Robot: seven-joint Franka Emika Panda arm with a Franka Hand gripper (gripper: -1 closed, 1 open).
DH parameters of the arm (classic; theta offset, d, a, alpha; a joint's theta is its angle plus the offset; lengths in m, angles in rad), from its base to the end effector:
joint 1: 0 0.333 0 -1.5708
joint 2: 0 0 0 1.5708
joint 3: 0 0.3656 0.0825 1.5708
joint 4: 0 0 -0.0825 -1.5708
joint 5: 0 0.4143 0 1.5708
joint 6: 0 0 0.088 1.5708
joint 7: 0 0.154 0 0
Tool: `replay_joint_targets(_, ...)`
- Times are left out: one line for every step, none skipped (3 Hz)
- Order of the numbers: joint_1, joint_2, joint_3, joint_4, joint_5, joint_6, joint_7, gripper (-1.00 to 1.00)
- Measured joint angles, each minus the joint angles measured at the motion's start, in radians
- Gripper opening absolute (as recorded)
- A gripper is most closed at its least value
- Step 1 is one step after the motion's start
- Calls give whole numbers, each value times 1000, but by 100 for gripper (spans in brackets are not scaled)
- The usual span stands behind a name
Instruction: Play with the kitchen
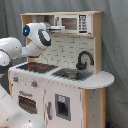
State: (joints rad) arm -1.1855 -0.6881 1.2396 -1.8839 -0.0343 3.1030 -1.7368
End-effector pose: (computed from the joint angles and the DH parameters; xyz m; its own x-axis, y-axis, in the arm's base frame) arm 0.5746 0.2889 0.7384 0.0056 0.6647 -0.7471 0.1137 0.7418 0.6609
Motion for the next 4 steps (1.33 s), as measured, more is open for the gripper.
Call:
replay_joint_targets(80, 4, -56, -42, 2, -3, 12, -100)
replay_joint_targets(160, 4, -114, -88, 2, -1, 8, -100)
replay_joint_targets(235, 4, -168, -135, 2, 12, -2, -100)
replay_joint_targets(296, 4, -214, -185, 1, 60, -15, -100)
